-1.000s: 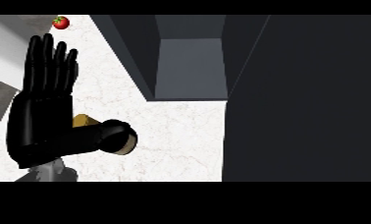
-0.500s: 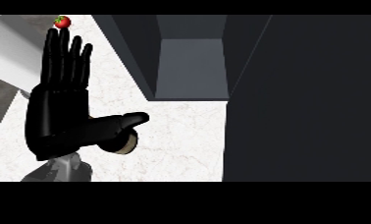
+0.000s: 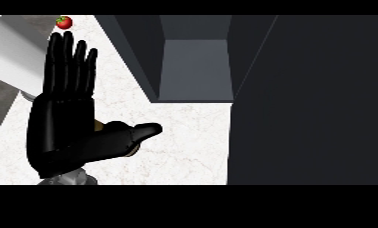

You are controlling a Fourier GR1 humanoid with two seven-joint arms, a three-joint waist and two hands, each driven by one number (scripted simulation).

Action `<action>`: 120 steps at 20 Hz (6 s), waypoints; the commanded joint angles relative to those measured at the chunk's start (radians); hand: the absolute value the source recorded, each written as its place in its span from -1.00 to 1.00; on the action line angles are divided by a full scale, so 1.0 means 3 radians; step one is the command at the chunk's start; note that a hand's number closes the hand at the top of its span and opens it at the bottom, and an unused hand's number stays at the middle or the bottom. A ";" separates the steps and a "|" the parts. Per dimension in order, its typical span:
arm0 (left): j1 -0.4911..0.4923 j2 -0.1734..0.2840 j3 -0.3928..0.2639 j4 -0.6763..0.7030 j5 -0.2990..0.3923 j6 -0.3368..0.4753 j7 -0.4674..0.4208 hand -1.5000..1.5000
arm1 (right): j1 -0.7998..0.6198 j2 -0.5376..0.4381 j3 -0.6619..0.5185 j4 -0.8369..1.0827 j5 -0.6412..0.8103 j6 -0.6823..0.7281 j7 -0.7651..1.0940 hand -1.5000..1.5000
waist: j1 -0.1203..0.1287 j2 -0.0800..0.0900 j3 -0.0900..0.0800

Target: Pick up the wine, place it into the cabinet and close the cabinet

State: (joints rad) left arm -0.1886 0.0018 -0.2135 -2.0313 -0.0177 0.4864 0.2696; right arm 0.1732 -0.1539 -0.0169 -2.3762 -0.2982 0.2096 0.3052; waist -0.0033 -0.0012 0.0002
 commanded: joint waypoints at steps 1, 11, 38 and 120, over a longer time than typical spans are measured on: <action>-0.0019 -0.0006 -0.0003 0.0077 -0.0043 0.0000 -0.0022 -1.00 | -0.0131 -0.0038 -0.0105 -0.0200 -0.0190 -0.0038 0.0325 -1.00 | 0.0002 0.0002 -0.0001; 0.0315 0.0122 0.0095 -0.0195 -0.0118 -0.0024 0.0127 -1.00 | -0.0278 0.0189 0.0100 0.0036 0.0260 -0.0099 0.0172 -1.00 | 0.0013 0.0001 -0.0001; 0.1570 0.0209 0.0802 0.0364 0.0716 -0.0897 -0.1162 -1.00 | 0.0053 0.0277 0.0040 -0.0038 0.0110 0.0209 0.0036 -1.00 | 0.0010 0.0000 -0.0001; 0.0664 0.0410 0.1004 0.4719 0.0797 -0.2953 -0.4091 1.00 | -0.0307 0.0362 0.0016 0.0092 0.0380 0.0132 0.0225 -1.00 | 0.0017 0.0004 -0.0001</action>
State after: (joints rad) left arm -0.0969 0.0929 0.0982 -0.6637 0.2261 -0.2873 -0.8945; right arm 0.0603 -0.0533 -0.0153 -2.3724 -0.1930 0.2332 0.4123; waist -0.0021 -0.0100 0.0103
